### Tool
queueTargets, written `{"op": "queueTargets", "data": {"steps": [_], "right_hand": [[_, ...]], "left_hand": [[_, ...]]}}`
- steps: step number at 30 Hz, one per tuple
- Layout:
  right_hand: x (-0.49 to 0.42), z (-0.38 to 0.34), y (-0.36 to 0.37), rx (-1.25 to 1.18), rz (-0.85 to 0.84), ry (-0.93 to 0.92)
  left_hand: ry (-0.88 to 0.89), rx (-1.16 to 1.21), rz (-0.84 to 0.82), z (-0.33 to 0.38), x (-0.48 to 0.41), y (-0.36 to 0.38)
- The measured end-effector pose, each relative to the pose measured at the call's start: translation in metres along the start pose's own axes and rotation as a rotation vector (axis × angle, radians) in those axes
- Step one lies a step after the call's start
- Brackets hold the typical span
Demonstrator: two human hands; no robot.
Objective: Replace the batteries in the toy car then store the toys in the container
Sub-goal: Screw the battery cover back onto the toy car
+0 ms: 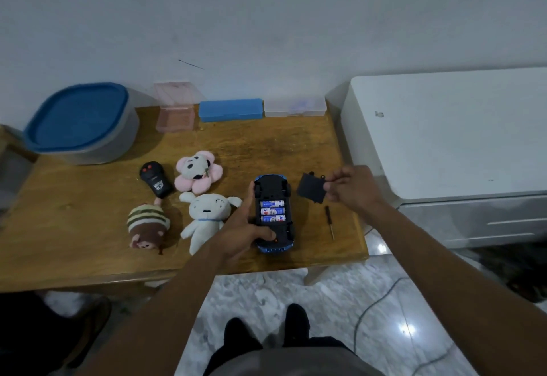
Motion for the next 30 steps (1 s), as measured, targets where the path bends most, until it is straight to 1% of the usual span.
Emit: {"op": "queueTargets", "data": {"steps": [3, 8, 15, 21, 27, 30], "right_hand": [[0.012, -0.033, -0.008, -0.095, -0.061, -0.063], [0.022, -0.063, 0.013, -0.039, -0.14, -0.142], [0.017, -0.067, 0.028, 0.064, -0.132, -0.18], [0.013, -0.068, 0.035, 0.128, -0.139, -0.203], [0.015, -0.071, 0.042, 0.118, -0.171, -0.193], [0.015, -0.071, 0.041, 0.121, -0.17, -0.188]], "left_hand": [[0.002, -0.029, -0.064, 0.017, 0.001, 0.004], [0.04, -0.086, -0.125, 0.033, -0.002, 0.004], [0.032, -0.109, -0.17, 0.041, -0.003, -0.005], [0.086, -0.089, -0.224, 0.048, 0.002, -0.005], [0.104, -0.092, -0.224, 0.051, 0.0, -0.008], [0.113, -0.101, -0.197, 0.052, 0.001, -0.008]]}}
Point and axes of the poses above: each hand's wrist, its own x-axis away from the middle knuckle, its own y-axis out of the palm, z = x × y, the point moved 2 cm from there along -x, towards the middle knuckle, and after that the axes turned 11 degrees about x, right-handed, at the moved point
